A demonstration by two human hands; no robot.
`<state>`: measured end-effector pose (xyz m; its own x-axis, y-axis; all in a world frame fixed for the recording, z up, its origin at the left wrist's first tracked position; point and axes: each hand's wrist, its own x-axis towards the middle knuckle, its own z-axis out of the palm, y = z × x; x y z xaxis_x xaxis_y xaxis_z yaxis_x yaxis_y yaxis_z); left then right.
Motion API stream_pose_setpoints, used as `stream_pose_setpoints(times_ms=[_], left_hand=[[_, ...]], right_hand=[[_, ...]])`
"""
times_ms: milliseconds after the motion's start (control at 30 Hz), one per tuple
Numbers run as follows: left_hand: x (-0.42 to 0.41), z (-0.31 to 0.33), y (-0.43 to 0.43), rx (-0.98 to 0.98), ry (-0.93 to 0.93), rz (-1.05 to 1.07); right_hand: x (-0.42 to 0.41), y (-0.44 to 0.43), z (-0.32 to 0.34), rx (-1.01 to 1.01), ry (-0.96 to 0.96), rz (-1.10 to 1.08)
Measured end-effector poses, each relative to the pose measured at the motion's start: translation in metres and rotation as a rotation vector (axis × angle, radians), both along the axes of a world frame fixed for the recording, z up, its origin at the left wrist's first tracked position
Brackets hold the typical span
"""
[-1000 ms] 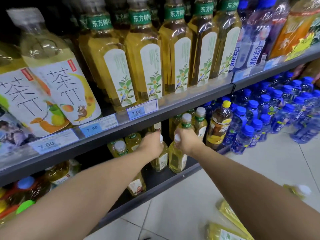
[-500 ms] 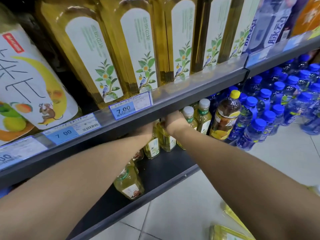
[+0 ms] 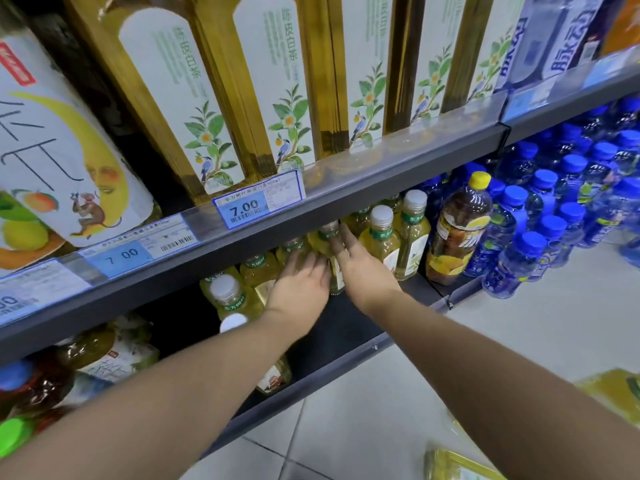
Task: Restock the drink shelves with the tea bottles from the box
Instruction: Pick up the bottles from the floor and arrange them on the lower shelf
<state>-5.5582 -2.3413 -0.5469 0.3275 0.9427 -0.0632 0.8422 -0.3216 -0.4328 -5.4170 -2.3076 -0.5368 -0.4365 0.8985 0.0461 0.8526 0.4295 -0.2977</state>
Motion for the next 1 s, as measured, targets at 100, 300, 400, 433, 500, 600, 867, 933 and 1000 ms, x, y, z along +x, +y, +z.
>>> stream_pose_setpoints(times_ms=[100, 300, 400, 433, 500, 600, 867, 933, 1000], left_hand=[[-0.001, -0.017, -0.005, -0.122, 0.254, 0.062], [-0.002, -0.049, -0.005, -0.288, 0.583, 0.17], [-0.001, -0.069, -0.003, -0.299, 0.632, 0.216], [-0.001, -0.075, -0.002, -0.299, 0.643, 0.222], [-0.001, -0.084, 0.002, -0.309, 0.632, 0.231], [0.002, -0.095, 0.006, -0.35, 0.645, 0.244], [-0.002, -0.108, 0.009, -0.371, 0.627, 0.328], [0.002, -0.101, 0.006, -0.363, 0.558, 0.321], [0.01, -0.088, 0.0, -0.326, 0.467, 0.291]], right_hand=[[0.009, -0.014, -0.037, -0.061, -0.063, -0.042], [-0.011, -0.011, -0.09, -0.251, -0.058, -0.097], [-0.014, -0.008, -0.103, -0.329, -0.046, -0.116], [-0.016, -0.007, -0.108, -0.345, -0.047, -0.115], [-0.018, -0.003, -0.113, -0.367, -0.053, -0.111], [-0.022, 0.008, -0.12, -0.395, -0.07, -0.116], [-0.025, 0.01, -0.12, -0.371, -0.077, -0.117], [-0.019, 0.004, -0.114, -0.341, -0.073, -0.106], [-0.009, -0.003, -0.1, -0.312, -0.091, -0.096]])
